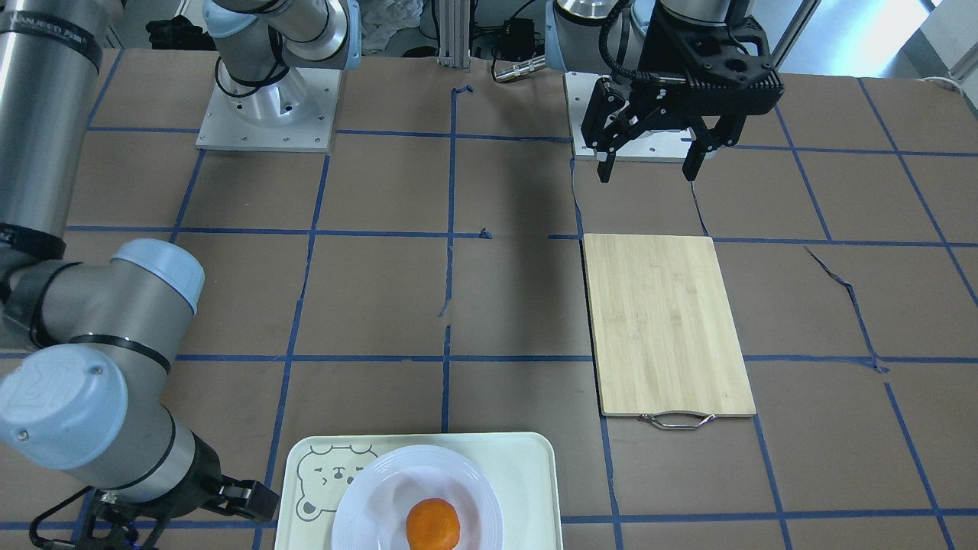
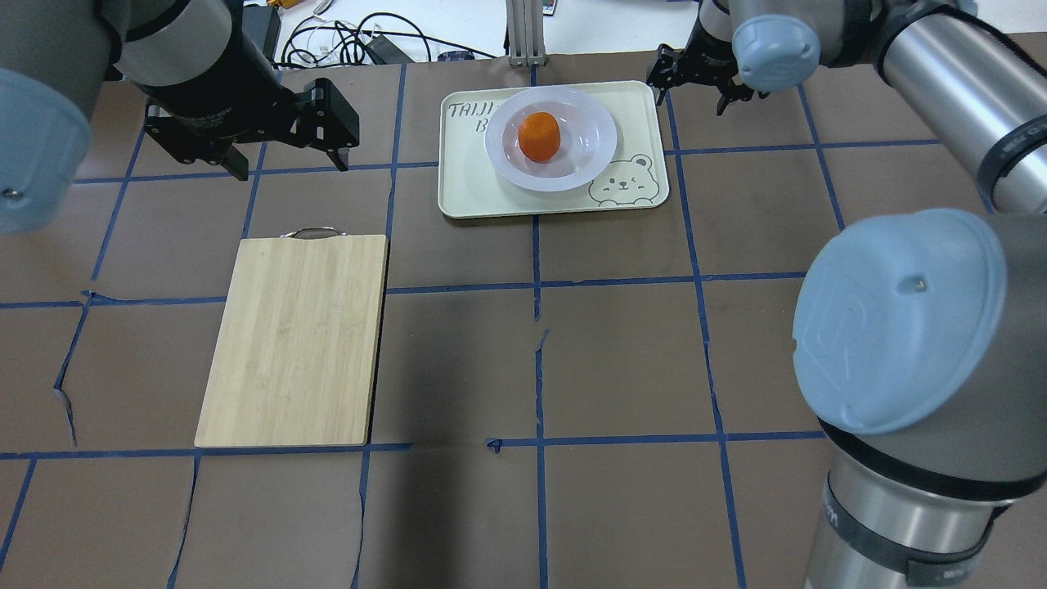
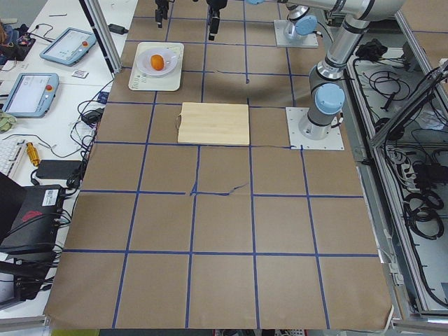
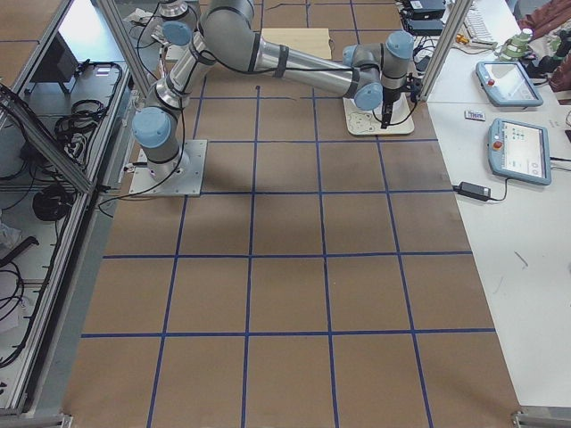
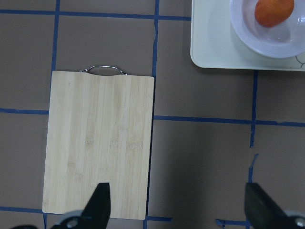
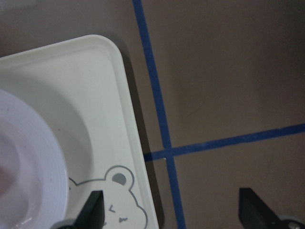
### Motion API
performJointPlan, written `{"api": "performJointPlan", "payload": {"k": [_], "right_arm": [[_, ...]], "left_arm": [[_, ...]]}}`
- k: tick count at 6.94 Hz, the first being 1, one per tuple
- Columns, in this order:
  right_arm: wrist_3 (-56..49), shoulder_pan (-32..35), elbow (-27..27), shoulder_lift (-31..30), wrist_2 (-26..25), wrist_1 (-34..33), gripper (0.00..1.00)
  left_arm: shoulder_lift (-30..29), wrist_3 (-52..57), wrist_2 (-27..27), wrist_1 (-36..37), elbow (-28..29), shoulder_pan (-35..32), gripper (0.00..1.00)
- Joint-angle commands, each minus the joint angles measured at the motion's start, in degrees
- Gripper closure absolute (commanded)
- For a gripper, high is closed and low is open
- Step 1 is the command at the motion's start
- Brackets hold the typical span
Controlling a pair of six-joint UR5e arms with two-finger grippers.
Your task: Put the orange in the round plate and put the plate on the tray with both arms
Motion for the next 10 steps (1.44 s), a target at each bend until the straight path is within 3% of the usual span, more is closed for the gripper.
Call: {"api": "performJointPlan", "payload": {"k": [1, 5, 10], "right_arm": [[-1.9, 0.2, 1.6, -11.6, -3.9, 13.2, 0.0], [-2.4, 1.5, 9.0, -24.9, -3.7, 14.3, 0.0], [-2.1, 2.6, 13.5, -27.8, -3.4, 13.4, 0.0]], "left_arm": [[0.0, 0.0, 0.0, 0.0, 0.0, 0.0, 0.0], [0.0, 0.0, 0.0, 0.0, 0.0, 0.1, 0.0], [0.1, 0.0, 0.0, 0.0, 0.0, 0.1, 0.0]]}}
